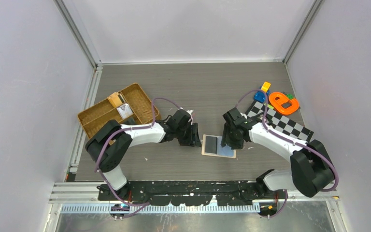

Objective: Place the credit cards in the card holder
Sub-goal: Turn over the card slot in the card holder.

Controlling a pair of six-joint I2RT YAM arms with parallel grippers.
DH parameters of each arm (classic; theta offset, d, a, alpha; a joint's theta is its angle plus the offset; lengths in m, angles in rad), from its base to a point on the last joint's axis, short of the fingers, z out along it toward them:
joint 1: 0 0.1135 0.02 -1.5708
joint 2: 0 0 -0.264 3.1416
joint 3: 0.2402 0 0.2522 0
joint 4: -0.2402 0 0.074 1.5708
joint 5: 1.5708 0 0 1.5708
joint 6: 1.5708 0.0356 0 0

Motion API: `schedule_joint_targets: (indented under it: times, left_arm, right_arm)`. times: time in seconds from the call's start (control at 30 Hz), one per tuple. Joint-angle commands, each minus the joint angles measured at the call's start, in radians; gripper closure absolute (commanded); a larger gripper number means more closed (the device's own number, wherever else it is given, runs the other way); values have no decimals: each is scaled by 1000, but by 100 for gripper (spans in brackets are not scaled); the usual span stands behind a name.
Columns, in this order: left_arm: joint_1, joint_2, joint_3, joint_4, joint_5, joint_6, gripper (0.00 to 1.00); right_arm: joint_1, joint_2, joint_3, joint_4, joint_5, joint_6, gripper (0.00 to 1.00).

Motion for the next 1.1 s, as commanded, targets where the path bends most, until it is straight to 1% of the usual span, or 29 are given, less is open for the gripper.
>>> schedule_joint_targets:
  times: [0.0, 0.27, 0.5, 0.63, 0.77, 1.0, 1.07]
  left_arm:
    - [-5, -36, -4, -3, -12, 17, 56]
    - [-4, -36, -6, -1, -11, 19, 56]
    - [-6, 16, -3, 33, 27, 20, 58]
    - [-7, 50, -11, 72, 50, 10, 62]
    - [-10, 61, -12, 83, 54, 9, 64]
    - [-10, 83, -15, 85, 68, 7, 66]
    - [-11, 88, -14, 114, 73, 5, 67]
  right_arm:
    - [0, 34, -14, 49, 5, 11, 49]
    - [1, 82, -33, 82, -10, 17, 53]
    - [0, 77, -40, 138, -58, 45, 65]
    - [0, 74, -43, 187, -129, 68, 71]
    - [1, 65, -50, 232, -171, 79, 75]
    - [1, 66, -57, 312, -242, 101, 85]
    - [2, 63, -58, 325, -255, 103, 86]
